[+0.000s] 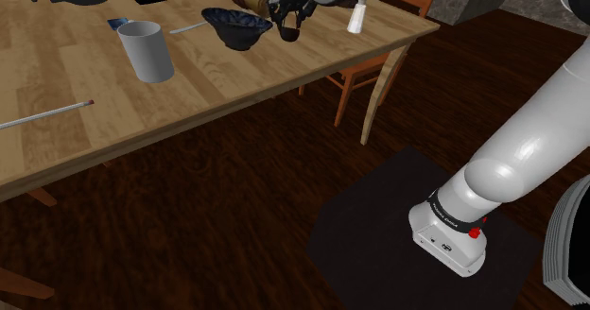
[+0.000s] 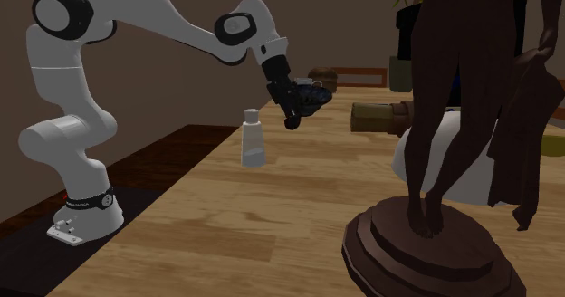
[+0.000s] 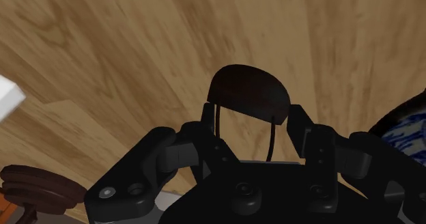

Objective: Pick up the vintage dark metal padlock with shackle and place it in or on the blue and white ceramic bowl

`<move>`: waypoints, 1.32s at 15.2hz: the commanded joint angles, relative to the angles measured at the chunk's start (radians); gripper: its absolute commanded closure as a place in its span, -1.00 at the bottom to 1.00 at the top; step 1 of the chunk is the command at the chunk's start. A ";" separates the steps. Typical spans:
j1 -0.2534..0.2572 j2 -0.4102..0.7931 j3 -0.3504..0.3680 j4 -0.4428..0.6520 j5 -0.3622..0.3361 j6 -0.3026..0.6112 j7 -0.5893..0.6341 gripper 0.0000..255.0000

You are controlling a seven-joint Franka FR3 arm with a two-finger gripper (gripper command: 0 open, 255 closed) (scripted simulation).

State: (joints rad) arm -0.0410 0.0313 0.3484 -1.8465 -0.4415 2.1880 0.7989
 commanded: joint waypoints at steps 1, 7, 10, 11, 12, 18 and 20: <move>0.001 0.010 0.001 -0.002 0.004 -0.005 -0.005 1.00; 0.003 0.002 0.004 0.066 0.026 -0.076 -0.039 1.00; 0.004 0.001 0.005 0.104 0.035 -0.112 -0.054 1.00; 0.005 0.001 0.006 0.117 0.037 -0.125 -0.059 1.00; 0.005 0.001 0.006 0.131 0.039 -0.137 -0.063 1.00; 0.009 0.009 0.010 0.219 0.049 -0.214 -0.090 1.00; 0.011 0.014 0.011 0.250 0.051 -0.241 -0.098 1.00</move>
State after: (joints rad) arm -0.0305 0.0423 0.3592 -1.6131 -0.3920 1.9611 0.7061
